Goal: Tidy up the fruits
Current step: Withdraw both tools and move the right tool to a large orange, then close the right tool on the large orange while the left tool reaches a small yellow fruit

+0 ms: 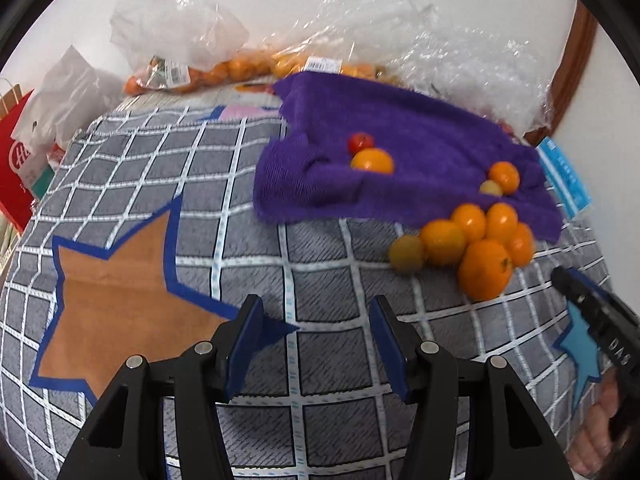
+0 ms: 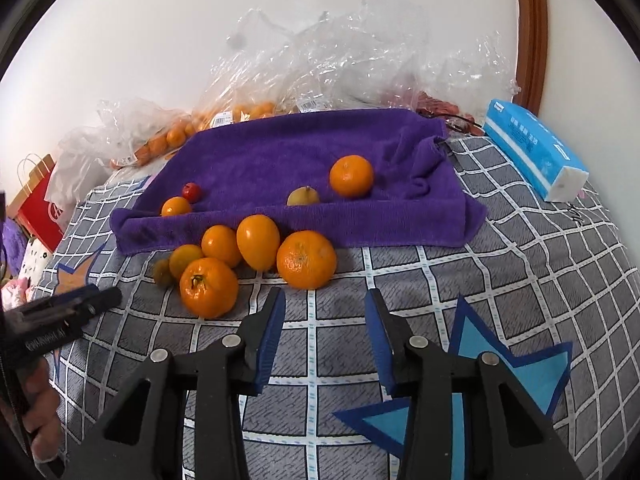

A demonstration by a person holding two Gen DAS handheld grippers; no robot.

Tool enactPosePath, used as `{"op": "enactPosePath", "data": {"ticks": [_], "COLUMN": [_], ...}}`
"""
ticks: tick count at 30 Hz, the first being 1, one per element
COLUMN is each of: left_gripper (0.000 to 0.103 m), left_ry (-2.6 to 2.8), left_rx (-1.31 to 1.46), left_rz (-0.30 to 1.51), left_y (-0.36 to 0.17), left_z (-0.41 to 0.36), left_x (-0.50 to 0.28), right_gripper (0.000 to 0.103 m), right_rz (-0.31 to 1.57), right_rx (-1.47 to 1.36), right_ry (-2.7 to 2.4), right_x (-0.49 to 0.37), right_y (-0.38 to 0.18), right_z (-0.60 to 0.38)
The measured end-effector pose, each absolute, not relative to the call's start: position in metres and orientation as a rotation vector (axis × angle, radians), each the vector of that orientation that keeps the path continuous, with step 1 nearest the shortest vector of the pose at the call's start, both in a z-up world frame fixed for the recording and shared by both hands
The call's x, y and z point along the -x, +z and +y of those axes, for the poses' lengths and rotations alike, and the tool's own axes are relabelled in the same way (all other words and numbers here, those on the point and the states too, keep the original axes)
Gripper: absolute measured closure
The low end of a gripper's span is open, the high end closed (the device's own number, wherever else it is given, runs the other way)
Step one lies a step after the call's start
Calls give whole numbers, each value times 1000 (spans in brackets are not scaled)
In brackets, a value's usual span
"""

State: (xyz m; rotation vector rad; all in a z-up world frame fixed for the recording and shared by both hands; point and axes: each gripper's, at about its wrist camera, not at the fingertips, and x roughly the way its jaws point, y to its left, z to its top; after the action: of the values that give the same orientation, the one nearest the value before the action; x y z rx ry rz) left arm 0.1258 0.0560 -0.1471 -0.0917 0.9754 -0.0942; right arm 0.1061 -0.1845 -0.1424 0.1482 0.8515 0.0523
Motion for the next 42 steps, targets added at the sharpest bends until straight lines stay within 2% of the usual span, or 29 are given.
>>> {"op": "enactPosePath", "data": {"ticks": [3, 9, 12, 14, 25, 29, 31, 33, 37, 39, 42], "left_gripper": [50, 49, 44, 36, 29, 29, 29, 29, 37, 47, 47], "left_ry": [-90, -95, -92, -104, -164, -159, -162, -163, -138, -121, -209], "left_rx": [65, 40, -3, -14, 53, 45, 52, 64, 36, 57, 115], "left_rz": [949, 906, 898, 901, 892, 893, 891, 888, 911, 929, 931], "left_y": [-150, -153, -154, -155, -155, -156, -156, -155, -153, -148, -142], "left_z": [54, 52, 46, 44, 51, 50, 50, 52, 48, 47, 41], "left_x": [-123, -117, -117, -118, -119, -118, -118, -117, -115, -119, -125], "right_gripper": [69, 70, 70, 70, 56, 54, 61, 61, 61, 61, 61], "right_rz": [869, 882, 896, 899, 904, 906, 901, 897, 884, 890, 911], "right_rx": [-160, -161, -175, -191, -174, -203, -216, -204, -173, -168, -172], "right_ry": [56, 76, 97, 123, 159, 165, 184, 174, 180, 186, 198], "right_x": [-113, -132, -140, -144, -160, -162, -160, -158, -145, -137, -130], "right_y": [-146, -155, -161, -163, -170, -173, -172, -170, -163, -162, -166], "right_z": [-185, -184, -183, -183, -179, -184, -185, -184, -186, -190, -194]}}
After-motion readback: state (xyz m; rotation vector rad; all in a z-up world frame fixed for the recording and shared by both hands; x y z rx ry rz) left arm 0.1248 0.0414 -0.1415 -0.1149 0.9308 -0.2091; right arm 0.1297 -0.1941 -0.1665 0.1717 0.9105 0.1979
